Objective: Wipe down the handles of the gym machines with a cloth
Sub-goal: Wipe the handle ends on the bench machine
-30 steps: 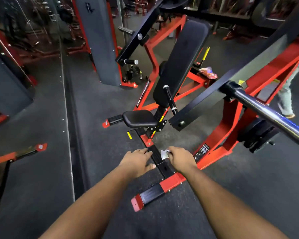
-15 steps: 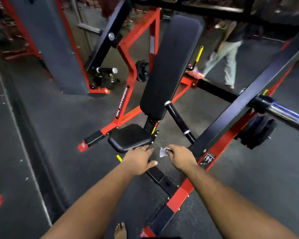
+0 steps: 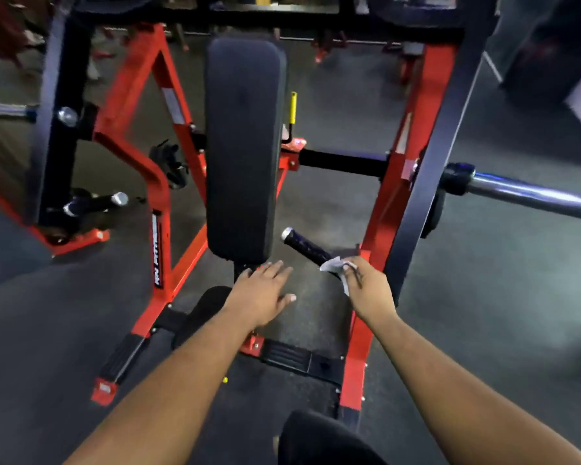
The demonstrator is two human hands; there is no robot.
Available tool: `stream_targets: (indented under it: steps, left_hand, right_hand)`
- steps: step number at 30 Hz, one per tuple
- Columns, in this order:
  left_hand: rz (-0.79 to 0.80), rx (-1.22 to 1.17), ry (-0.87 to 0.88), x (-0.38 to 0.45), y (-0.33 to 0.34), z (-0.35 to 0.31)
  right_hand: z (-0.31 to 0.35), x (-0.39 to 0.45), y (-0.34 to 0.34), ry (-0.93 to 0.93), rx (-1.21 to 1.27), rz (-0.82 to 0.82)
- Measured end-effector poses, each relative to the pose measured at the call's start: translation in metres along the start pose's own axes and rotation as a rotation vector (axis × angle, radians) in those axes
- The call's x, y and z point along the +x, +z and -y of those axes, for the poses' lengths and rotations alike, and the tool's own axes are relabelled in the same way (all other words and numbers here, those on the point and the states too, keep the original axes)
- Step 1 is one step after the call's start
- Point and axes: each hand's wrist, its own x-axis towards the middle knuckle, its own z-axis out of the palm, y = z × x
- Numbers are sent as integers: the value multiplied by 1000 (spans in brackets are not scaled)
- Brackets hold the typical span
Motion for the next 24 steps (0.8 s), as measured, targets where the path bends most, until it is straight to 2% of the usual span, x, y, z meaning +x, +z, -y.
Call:
stream_targets:
  steps: [3,8,18,24]
  left_hand:
    - [-39,102,91,35,-13,8]
    - [-48,198,203,94,-16,23]
    - [100,313,333,159,-13,44]
    - [74,278,484,177,-12,57]
  right_hand:
    - [4,16,6,21,60,-120]
    - [-4,55,33,123,-58,-272]
    - [-14,90,52,198,-184,-206]
    - [-10,71,69,208,-286,-79]
